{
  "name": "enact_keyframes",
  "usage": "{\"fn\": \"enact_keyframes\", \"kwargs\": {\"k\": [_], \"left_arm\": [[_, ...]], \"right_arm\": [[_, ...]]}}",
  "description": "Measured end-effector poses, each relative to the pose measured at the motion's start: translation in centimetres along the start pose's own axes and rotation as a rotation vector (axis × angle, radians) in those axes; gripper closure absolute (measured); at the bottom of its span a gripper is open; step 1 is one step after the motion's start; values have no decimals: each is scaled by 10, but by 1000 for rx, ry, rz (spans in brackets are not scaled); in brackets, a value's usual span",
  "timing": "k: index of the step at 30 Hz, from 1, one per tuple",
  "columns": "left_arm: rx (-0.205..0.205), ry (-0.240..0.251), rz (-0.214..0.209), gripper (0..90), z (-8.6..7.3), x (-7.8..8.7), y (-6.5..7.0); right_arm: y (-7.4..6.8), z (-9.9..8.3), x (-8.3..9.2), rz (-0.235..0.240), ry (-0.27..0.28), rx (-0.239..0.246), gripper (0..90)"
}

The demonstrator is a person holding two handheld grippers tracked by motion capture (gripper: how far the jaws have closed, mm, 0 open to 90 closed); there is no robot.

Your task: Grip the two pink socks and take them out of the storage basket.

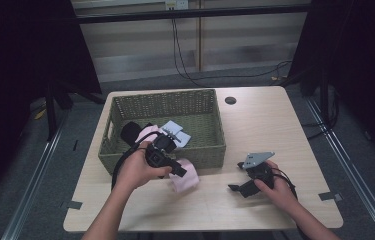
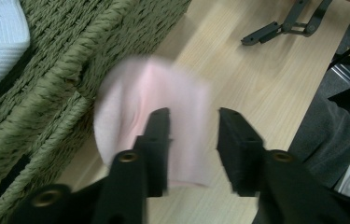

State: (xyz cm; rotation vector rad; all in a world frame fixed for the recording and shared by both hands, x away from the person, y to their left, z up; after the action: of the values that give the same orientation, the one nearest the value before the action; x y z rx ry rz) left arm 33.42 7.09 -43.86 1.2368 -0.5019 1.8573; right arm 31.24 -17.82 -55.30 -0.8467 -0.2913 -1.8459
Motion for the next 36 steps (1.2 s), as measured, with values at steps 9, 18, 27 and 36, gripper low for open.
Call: {"fn": "enact_keyframes", "kwargs": {"k": [9,18,27,36], "left_arm": [[35,68,43,530,13,29,-21],[85,90,107,501,19,38,-55],[152,87,170,475,19,37,-90],[219,84,218,450,15,25,-123]], "right_arm": [[0,0,0,0,0,1,106],[0,0,0,0,0,1,106],[0,0,0,0,2,-1,106],[0,0,0,0,2,-2,106]]}}
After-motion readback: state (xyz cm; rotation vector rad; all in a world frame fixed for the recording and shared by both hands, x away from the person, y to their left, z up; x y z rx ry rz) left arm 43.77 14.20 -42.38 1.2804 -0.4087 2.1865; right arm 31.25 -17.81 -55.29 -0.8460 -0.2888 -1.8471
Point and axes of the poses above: each handheld gripper's, and its own axes: x roughly backward along the jaws, z roughly out of its top, y roughly to its right, the point moved 6 cm from there along -x, roughly forward along the jaws, and after that the axes turned 12 degrees about z, right-handed, at the moved point
